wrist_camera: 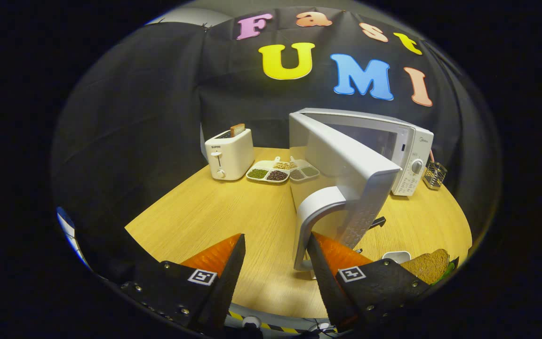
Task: Open the microwave, put the food inside, and close the microwave door.
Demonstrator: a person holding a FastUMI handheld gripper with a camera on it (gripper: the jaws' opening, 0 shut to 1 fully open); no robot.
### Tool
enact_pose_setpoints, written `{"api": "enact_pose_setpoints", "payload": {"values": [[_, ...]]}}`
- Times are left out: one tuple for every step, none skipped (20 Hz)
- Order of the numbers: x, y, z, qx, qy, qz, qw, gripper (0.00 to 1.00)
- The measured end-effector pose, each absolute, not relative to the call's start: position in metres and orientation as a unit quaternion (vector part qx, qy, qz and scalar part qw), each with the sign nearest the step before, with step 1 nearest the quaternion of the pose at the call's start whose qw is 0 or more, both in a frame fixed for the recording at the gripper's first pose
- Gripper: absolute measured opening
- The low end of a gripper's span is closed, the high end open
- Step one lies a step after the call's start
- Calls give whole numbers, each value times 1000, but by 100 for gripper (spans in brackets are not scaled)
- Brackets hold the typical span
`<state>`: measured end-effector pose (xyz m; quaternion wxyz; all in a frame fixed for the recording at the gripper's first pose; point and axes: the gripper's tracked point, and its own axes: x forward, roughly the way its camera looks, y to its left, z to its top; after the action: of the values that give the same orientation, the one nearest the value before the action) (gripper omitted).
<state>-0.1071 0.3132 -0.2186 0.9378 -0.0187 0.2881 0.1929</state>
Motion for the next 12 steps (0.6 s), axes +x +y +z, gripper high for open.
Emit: {"api": "enact_pose_setpoints", "payload": {"values": [[-111,318,-218,-23,289,205,935,79],[-117,326,-217,-22,292,221,930,79],[-124,334,-215,-16,294,242,924,79],[-131,346,-211,-4,295,271,916,79],[-137,358,-204,7,291,300,908,79],[-142,365,-198,11,287,324,901,79],[-146,371,-190,17,283,347,894,79],[-149,375,-178,30,275,371,886,79],[-152,379,-161,49,266,396,878,79],[-155,387,-145,67,256,417,870,79],[-155,389,-128,80,244,433,864,79],[-154,386,-112,90,231,446,860,79]]}}
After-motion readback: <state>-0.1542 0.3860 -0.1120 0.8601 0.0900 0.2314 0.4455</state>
